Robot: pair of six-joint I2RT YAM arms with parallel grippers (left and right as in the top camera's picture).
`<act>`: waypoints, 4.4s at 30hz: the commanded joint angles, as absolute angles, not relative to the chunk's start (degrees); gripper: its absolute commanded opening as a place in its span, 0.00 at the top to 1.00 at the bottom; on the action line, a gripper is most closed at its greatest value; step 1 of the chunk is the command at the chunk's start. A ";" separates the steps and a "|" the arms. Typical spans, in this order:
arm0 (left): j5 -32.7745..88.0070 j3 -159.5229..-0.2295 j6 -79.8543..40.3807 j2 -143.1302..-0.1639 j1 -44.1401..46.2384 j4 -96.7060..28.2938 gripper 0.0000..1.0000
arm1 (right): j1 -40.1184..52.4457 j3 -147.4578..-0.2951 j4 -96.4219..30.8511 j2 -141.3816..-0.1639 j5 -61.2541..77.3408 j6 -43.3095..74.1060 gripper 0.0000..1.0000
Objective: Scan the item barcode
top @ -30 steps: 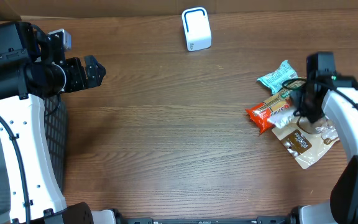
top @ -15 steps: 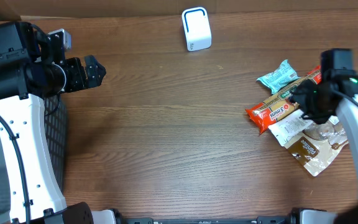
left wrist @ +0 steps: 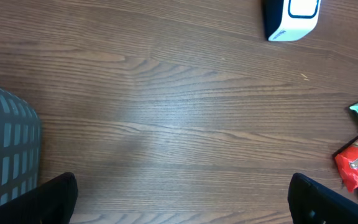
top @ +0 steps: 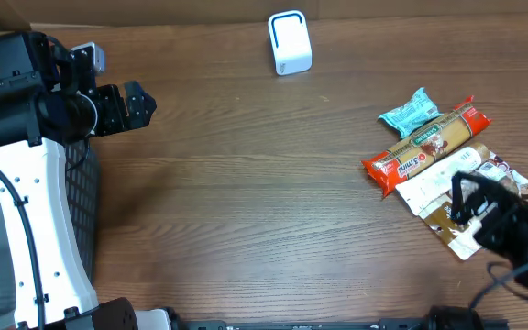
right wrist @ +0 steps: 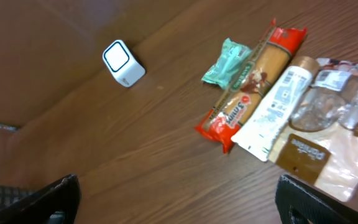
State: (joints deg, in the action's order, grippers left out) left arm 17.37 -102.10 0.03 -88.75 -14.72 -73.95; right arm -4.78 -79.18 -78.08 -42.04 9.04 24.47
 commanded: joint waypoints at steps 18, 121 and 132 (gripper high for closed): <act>17.39 -103.24 0.23 -88.40 -14.61 -73.91 0.00 | -4.56 -51.64 -56.60 -24.99 -1.72 20.71 0.00; 15.92 -0.27 13.10 -1.58 -4.03 1.87 0.00 | 2.57 -0.45 -4.03 -0.16 -7.31 19.66 0.00; 16.12 -0.27 11.16 -0.25 -3.57 -2.92 0.01 | 2.57 -0.45 -4.03 -0.16 -7.31 19.68 0.00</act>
